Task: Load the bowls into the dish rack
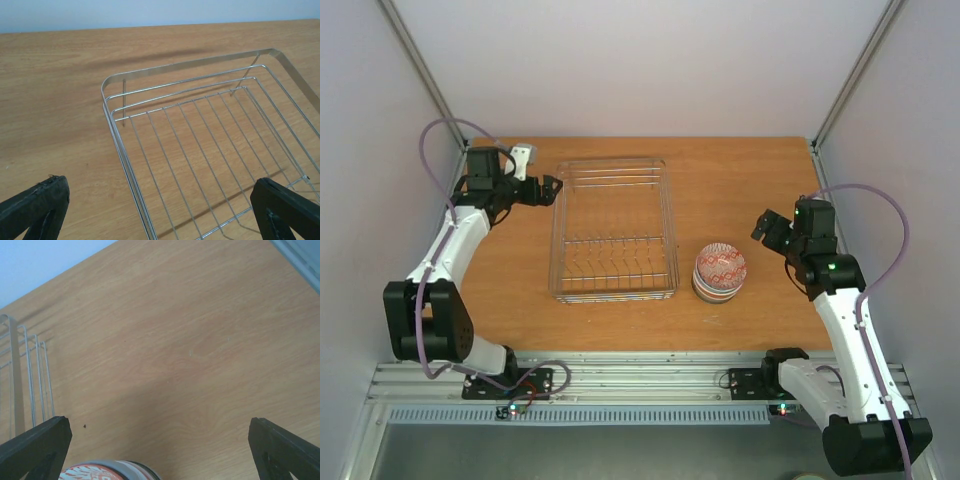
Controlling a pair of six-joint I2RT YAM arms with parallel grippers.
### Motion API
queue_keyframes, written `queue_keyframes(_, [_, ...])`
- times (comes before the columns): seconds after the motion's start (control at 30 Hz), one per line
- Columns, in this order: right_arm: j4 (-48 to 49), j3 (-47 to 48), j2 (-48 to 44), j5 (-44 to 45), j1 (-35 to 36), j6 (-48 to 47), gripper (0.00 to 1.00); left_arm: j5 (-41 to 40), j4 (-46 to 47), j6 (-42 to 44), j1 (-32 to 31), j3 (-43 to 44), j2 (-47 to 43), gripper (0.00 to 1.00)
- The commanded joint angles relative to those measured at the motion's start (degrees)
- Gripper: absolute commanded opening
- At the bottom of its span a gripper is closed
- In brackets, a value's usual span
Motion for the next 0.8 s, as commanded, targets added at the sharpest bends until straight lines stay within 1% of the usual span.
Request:
queue_keyframes(0.0, [-1.88,-0.12,-0.59,1.32,0.15,3.58,0.99,-2.15,0.79,-0.8,0.26,-1.46,-2.67,0.99])
queue_keyframes(0.07, [-3.07,1.07,0.34,0.21,0.12,3.85,0.99,-2.1,0.88,-1.0,0.26,-1.76,-2.58,0.99])
queue_keyframes(0.13, [-4.62,2.52,1.49,-3.1,0.12,2.79,0.99,-2.0,1.15,-1.11,0.26,-2.0,-2.41,0.99])
queue_keyframes(0.23, [-4.57,2.64,1.5,-13.55,0.13,-0.74,0.98,-2.0,1.64,-1.3,0.26,-2.48,-2.21,0.99])
queue_keyframes(0.3, [-3.74,1.39,0.8,-17.28,0.12,-0.28,0.99,-2.05,2.04,-1.07,0.26,-3.13,-2.2,0.99])
queue_keyframes(0.33, [-4.07,1.1,0.8,-17.84,0.14,2.46,0.99,-2.13,2.27,-0.98,0.28,-3.29,-2.13,0.99])
queue_keyframes(0.37, [-5.11,1.06,1.26,-18.13,0.12,4.15,0.88,-2.23,2.25,-0.96,0.26,-3.46,-2.11,0.99])
queue_keyframes(0.43, [-8.79,1.74,2.4,-18.01,0.14,6.68,0.56,-2.44,2.17,-0.74,0.26,-3.65,-1.98,0.99])
queue_keyframes(0.47, [-11.4,2.01,2.93,-17.74,0.2,7.41,0.45,-2.46,2.16,-0.63,0.26,-3.76,-1.94,0.99])
queue_keyframes(0.5, [-13.23,2.38,3.02,-17.0,0.19,7.77,0.42,-2.52,2.14,-0.56,0.26,-3.86,-1.96,0.99])
queue_keyframes(0.6, [-18.3,3.29,2.41,-14.53,0.2,7.61,0.42,-2.45,2.4,-0.36,0.28,-4.13,-1.88,0.99])
queue_keyframes(0.63, [-19.68,3.59,2.36,-14.34,0.2,7.3,0.44,-2.44,2.42,-0.34,0.26,-4.15,-1.83,0.99])
queue_keyframes(0.7, [-21.4,3.85,2.76,-15.65,0.2,6.9,0.48,-2.32,2.38,-0.42,0.26,-4.14,-1.64,0.99])
queue_keyframes(0.77, [-21.77,3.33,2.87,-17.47,0.2,6.64,0.49,-1.91,2.35,-0.43,0.26,-4.22,-1.42,0.99])
